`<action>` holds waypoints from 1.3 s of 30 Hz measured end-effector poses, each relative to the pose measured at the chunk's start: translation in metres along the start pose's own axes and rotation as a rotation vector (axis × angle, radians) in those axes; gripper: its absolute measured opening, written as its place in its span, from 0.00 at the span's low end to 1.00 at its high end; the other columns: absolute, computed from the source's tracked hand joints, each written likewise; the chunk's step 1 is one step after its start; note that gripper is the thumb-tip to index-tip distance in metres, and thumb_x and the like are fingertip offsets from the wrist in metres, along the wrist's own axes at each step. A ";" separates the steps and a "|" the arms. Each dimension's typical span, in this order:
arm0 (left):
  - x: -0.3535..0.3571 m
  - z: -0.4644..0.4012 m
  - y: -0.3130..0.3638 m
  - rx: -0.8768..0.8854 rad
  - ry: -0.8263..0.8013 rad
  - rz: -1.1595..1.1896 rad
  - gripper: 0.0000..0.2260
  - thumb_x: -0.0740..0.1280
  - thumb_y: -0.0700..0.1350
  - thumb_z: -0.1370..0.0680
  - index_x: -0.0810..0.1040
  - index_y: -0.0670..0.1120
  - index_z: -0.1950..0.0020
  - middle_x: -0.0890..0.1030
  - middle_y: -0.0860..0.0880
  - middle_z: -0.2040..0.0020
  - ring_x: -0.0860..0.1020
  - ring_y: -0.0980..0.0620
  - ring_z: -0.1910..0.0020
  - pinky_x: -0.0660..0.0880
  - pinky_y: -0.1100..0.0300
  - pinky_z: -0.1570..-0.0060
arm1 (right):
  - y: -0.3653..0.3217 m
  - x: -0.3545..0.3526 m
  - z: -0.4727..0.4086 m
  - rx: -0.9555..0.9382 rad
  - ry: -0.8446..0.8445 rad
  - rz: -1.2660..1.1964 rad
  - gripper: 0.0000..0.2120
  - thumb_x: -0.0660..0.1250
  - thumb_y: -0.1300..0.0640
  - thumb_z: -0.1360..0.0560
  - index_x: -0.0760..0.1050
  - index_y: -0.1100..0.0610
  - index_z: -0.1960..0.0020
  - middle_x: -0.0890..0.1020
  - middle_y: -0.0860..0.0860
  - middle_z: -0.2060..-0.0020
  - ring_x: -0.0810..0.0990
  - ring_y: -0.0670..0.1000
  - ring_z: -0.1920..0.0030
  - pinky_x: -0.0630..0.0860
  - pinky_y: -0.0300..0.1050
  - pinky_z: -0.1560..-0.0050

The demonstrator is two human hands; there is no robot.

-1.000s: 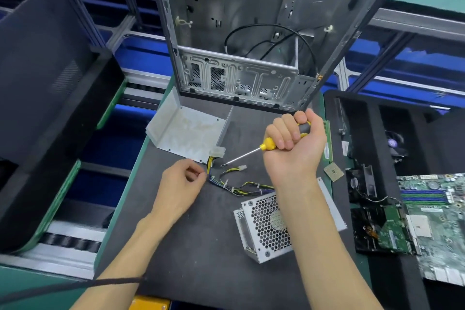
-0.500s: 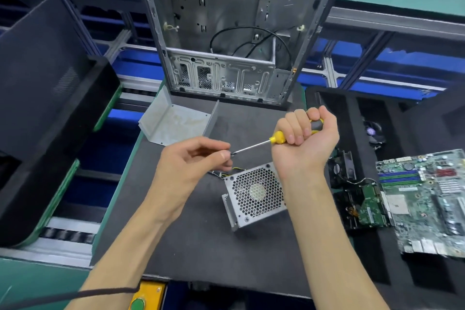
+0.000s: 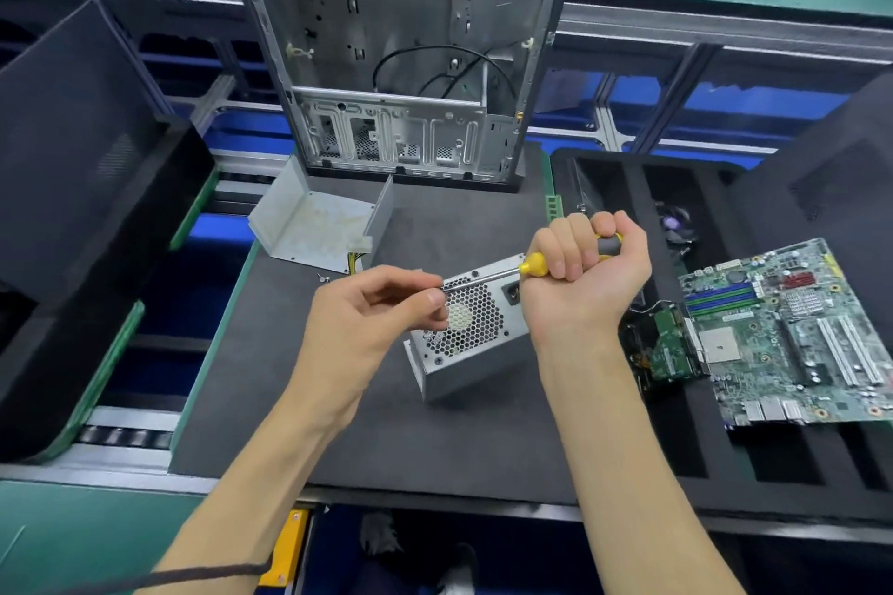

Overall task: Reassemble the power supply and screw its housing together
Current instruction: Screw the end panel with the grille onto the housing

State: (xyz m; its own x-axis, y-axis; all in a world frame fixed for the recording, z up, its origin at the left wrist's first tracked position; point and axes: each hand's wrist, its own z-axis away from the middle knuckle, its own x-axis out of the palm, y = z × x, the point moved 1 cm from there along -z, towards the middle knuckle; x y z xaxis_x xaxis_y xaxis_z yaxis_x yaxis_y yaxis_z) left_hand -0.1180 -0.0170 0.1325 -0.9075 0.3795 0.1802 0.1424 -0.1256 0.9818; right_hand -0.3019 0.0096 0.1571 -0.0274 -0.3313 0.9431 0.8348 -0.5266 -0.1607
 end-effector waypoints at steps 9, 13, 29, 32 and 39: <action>0.020 0.013 -0.004 0.031 -0.027 -0.151 0.07 0.75 0.35 0.25 0.86 0.46 0.57 0.86 0.44 0.62 0.85 0.46 0.63 0.82 0.59 0.57 | -0.018 -0.007 0.014 -0.058 0.030 0.030 0.16 0.57 0.56 0.20 0.64 0.53 0.66 0.56 0.46 0.74 0.53 0.46 0.78 0.56 0.38 0.81; 0.023 0.013 -0.005 0.044 -0.089 -0.214 0.11 0.77 0.42 0.27 0.85 0.54 0.47 0.86 0.48 0.54 0.85 0.47 0.55 0.80 0.62 0.54 | -0.026 -0.012 0.015 -0.073 0.019 0.032 0.16 0.57 0.56 0.20 0.64 0.53 0.66 0.56 0.46 0.74 0.53 0.46 0.77 0.55 0.38 0.81; 0.023 0.010 -0.057 0.354 -0.114 -1.079 0.28 0.78 0.47 0.28 0.76 0.50 0.29 0.69 0.49 0.26 0.63 0.47 0.23 0.40 0.63 0.23 | -0.018 0.000 0.022 -0.384 -0.519 0.886 0.16 0.51 0.60 0.18 0.62 0.55 0.65 0.60 0.46 0.77 0.53 0.47 0.77 0.54 0.37 0.74; 0.022 0.010 -0.056 0.361 -0.126 -1.078 0.28 0.78 0.48 0.28 0.75 0.50 0.29 0.69 0.49 0.26 0.63 0.47 0.23 0.40 0.63 0.23 | -0.015 -0.002 0.022 -0.367 -0.528 0.929 0.16 0.52 0.59 0.18 0.62 0.55 0.65 0.61 0.46 0.77 0.53 0.47 0.77 0.54 0.37 0.74; 0.022 0.010 -0.057 0.380 -0.128 -1.074 0.28 0.78 0.49 0.28 0.76 0.50 0.30 0.69 0.48 0.26 0.64 0.46 0.23 0.40 0.62 0.23 | -0.009 -0.001 0.024 -0.312 -0.570 1.034 0.15 0.54 0.54 0.19 0.65 0.56 0.64 0.63 0.45 0.75 0.56 0.47 0.76 0.56 0.38 0.73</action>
State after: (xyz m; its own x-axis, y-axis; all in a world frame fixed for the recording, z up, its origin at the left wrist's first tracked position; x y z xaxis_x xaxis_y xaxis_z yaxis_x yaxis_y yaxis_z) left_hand -0.1424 0.0076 0.0807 -0.5889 0.2170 -0.7785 -0.5515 0.5962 0.5834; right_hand -0.2965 0.0336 0.1643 0.8819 -0.3563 0.3088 0.1499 -0.4093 -0.9000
